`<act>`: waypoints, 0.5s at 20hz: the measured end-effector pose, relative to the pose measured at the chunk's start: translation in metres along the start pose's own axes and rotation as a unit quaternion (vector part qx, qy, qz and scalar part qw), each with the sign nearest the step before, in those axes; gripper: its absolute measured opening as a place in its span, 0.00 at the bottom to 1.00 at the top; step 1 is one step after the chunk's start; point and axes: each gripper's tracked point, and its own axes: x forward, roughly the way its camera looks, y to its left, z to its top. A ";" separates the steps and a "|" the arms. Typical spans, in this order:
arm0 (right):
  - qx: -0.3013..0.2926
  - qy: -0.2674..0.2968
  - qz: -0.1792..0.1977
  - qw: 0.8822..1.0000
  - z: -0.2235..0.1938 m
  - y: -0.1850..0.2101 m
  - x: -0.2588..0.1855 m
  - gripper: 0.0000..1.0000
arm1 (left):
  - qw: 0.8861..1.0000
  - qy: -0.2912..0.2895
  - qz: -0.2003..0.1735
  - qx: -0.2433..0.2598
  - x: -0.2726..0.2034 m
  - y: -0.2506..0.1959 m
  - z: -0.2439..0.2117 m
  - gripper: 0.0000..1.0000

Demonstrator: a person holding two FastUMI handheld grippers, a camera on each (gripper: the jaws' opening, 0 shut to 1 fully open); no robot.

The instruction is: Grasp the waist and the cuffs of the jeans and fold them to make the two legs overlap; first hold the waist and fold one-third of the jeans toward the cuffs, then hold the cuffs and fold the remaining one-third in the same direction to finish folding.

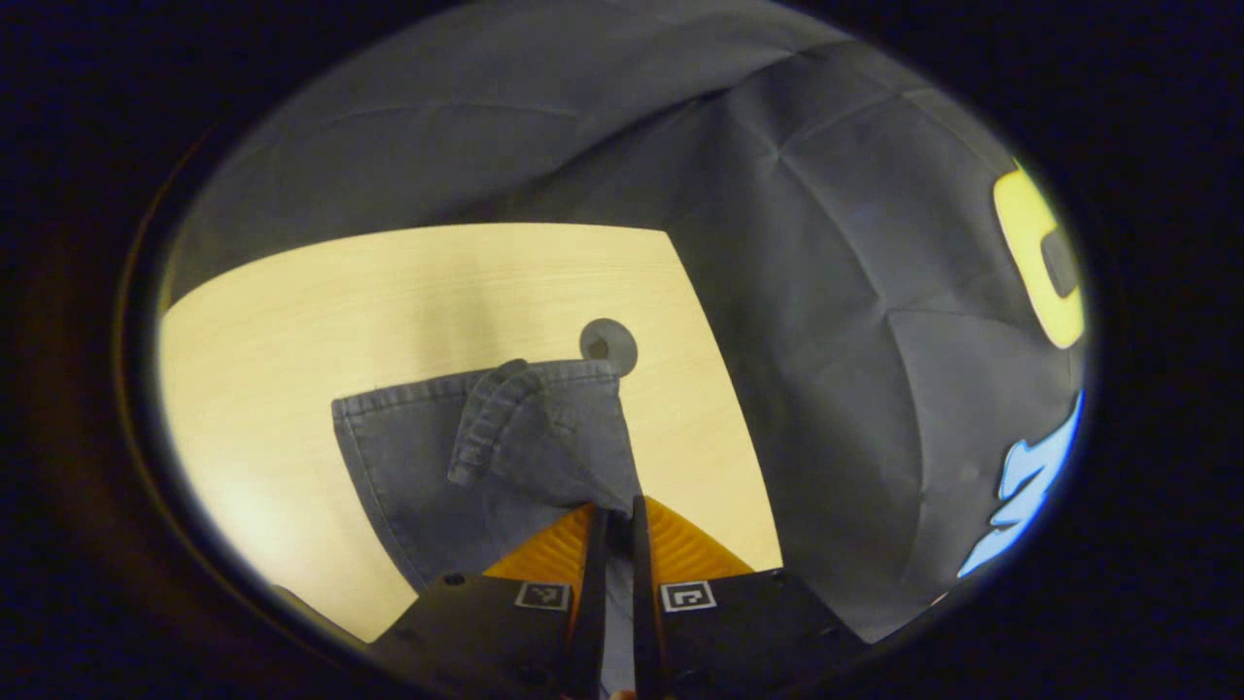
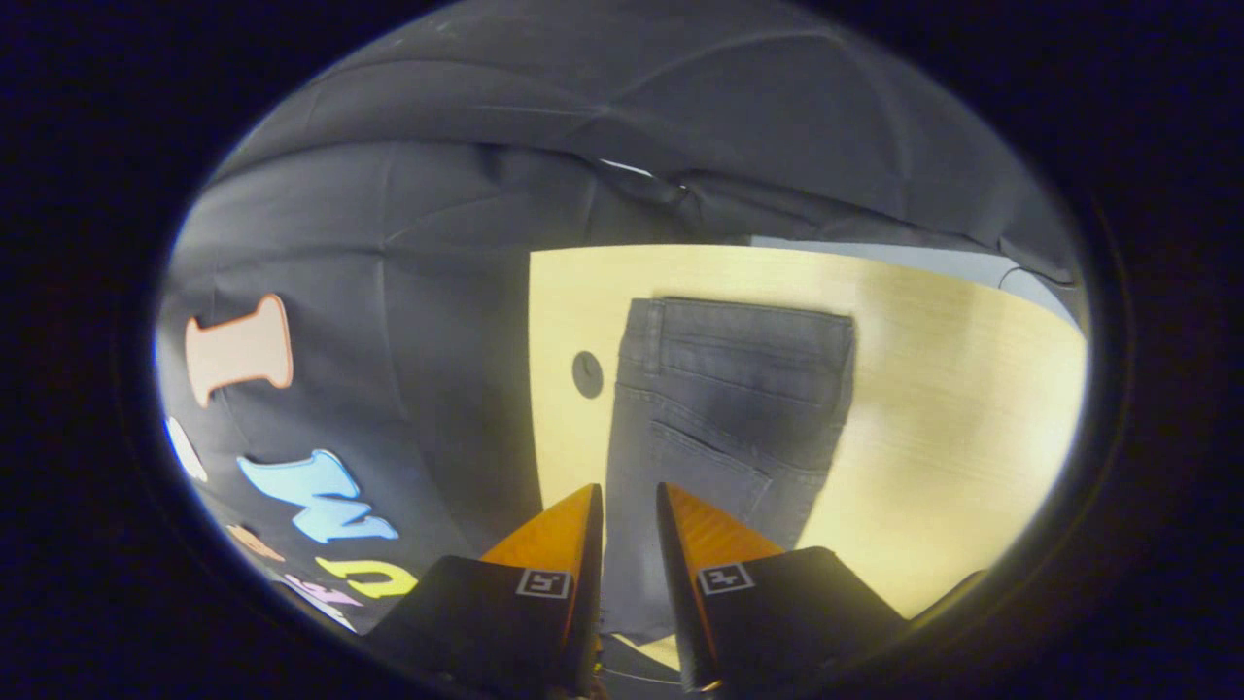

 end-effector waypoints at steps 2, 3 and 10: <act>0.006 0.006 0.002 1.000 -0.005 -0.002 0.001 0.32 | 0.997 0.048 0.052 0.006 -0.007 0.007 -0.007 0.21; 0.001 0.008 -0.002 1.000 -0.009 -0.005 0.004 0.32 | 0.995 0.056 0.083 0.015 -0.016 0.018 -0.007 0.21; -0.048 0.048 -0.024 0.997 -0.045 -0.023 0.025 0.32 | 0.969 0.019 0.117 0.218 -0.095 0.001 0.059 0.97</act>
